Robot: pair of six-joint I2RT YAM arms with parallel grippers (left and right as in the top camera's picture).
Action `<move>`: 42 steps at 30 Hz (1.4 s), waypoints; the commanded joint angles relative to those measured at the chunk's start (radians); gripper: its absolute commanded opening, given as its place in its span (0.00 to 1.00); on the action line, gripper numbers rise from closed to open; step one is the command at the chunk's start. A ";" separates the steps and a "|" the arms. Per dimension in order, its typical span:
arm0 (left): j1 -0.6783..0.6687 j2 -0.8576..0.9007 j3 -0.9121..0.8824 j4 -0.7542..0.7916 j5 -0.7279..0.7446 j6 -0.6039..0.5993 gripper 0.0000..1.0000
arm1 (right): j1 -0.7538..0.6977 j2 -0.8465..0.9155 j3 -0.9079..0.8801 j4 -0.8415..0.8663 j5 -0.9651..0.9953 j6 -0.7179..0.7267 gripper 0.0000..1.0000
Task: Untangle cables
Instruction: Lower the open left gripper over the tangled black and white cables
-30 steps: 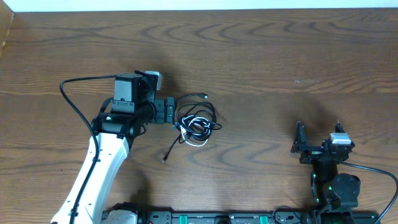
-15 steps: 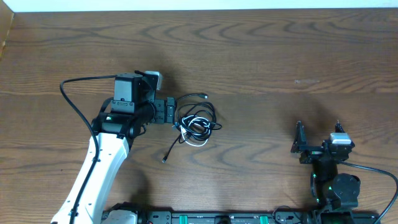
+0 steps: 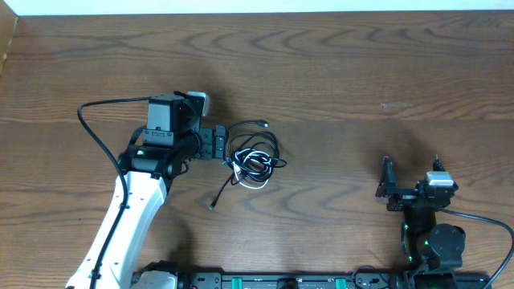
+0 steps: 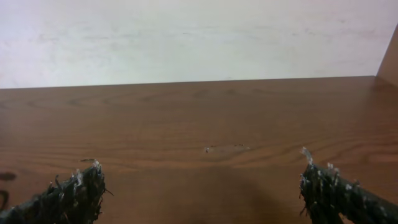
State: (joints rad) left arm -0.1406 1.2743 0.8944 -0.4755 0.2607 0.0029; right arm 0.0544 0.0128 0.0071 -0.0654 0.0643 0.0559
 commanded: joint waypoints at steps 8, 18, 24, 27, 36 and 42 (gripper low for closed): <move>-0.003 0.006 0.026 -0.006 0.008 -0.004 0.91 | -0.004 -0.004 -0.002 -0.003 0.005 -0.013 0.99; -0.003 0.006 0.026 -0.006 0.008 -0.004 0.91 | -0.004 -0.004 -0.002 -0.003 0.005 -0.013 0.99; -0.003 0.006 0.026 -0.019 0.050 -0.005 0.91 | -0.004 -0.004 -0.002 -0.003 0.005 -0.013 0.99; -0.003 0.006 0.026 -0.071 0.092 -0.005 0.91 | -0.004 -0.004 -0.002 -0.003 0.005 -0.012 0.99; -0.003 0.029 0.000 -0.097 0.069 -0.072 0.91 | -0.004 -0.004 -0.002 -0.003 0.005 -0.012 0.99; -0.045 0.117 0.000 -0.122 -0.071 -0.221 0.91 | -0.004 -0.004 -0.002 -0.003 0.005 -0.012 0.99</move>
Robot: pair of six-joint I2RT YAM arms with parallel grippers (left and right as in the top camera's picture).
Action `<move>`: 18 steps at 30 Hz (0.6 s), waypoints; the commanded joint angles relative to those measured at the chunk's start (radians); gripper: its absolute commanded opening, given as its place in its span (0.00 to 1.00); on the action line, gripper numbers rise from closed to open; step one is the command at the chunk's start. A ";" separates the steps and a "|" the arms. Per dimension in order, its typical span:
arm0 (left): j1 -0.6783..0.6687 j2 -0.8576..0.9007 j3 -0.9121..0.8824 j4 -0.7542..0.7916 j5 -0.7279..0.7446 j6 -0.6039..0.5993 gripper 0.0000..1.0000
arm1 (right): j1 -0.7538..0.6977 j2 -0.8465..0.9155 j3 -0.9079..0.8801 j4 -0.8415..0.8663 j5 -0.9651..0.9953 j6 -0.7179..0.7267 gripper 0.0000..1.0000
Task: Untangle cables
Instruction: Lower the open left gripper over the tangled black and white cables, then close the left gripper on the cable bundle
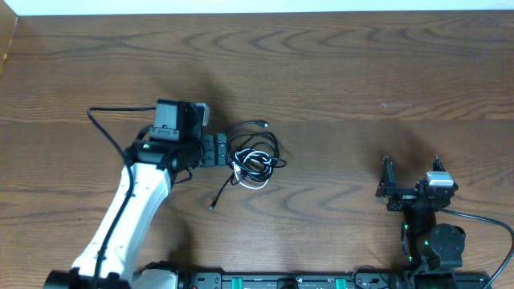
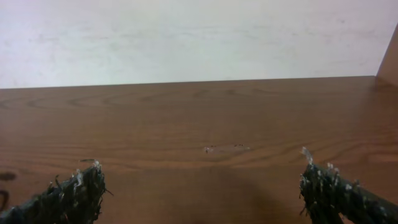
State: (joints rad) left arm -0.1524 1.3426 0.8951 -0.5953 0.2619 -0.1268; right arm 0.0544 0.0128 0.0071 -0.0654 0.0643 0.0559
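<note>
A small tangle of black and white cables (image 1: 255,157) lies left of the table's middle. One black end with a plug (image 1: 263,124) curls out at the top. Another loose end (image 1: 214,206) trails down to the lower left. My left gripper (image 1: 225,152) points right, its tip at the tangle's left edge; whether its fingers are open or hold a strand does not show from overhead. My right gripper (image 1: 411,172) rests near the front right, far from the cables. Its fingertips (image 2: 81,186) stand wide apart over bare wood, open and empty.
The wooden table (image 1: 361,72) stretches around the tangle. A pale wall (image 2: 199,37) runs along the far edge. A small scuff mark (image 2: 227,148) lies ahead of the right gripper. The left arm's own black cable (image 1: 104,128) loops out at the left.
The left arm has shifted slightly toward the near edge, with its gripper now a little lower at the tangle's left side. The tangle looks almost unchanged. The right arm has not moved.
</note>
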 commanded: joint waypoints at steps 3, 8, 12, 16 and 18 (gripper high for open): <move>-0.076 0.084 -0.001 0.003 -0.106 -0.109 0.91 | -0.004 -0.004 -0.002 -0.003 0.005 -0.012 0.99; -0.136 0.115 -0.001 0.010 -0.203 -0.167 0.91 | -0.004 -0.004 -0.002 -0.003 0.005 -0.013 0.99; -0.154 0.130 -0.001 0.017 -0.202 -0.183 0.91 | -0.004 -0.004 -0.002 -0.003 0.005 -0.013 0.99; -0.167 0.153 -0.001 0.021 -0.203 -0.186 0.90 | -0.004 -0.004 -0.002 -0.003 0.005 -0.013 0.99; -0.175 0.158 -0.001 0.021 -0.203 -0.203 0.90 | -0.004 -0.004 -0.002 -0.003 0.005 -0.012 0.99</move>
State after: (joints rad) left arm -0.3134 1.4834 0.8951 -0.5751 0.0818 -0.2966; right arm 0.0544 0.0128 0.0071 -0.0654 0.0643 0.0555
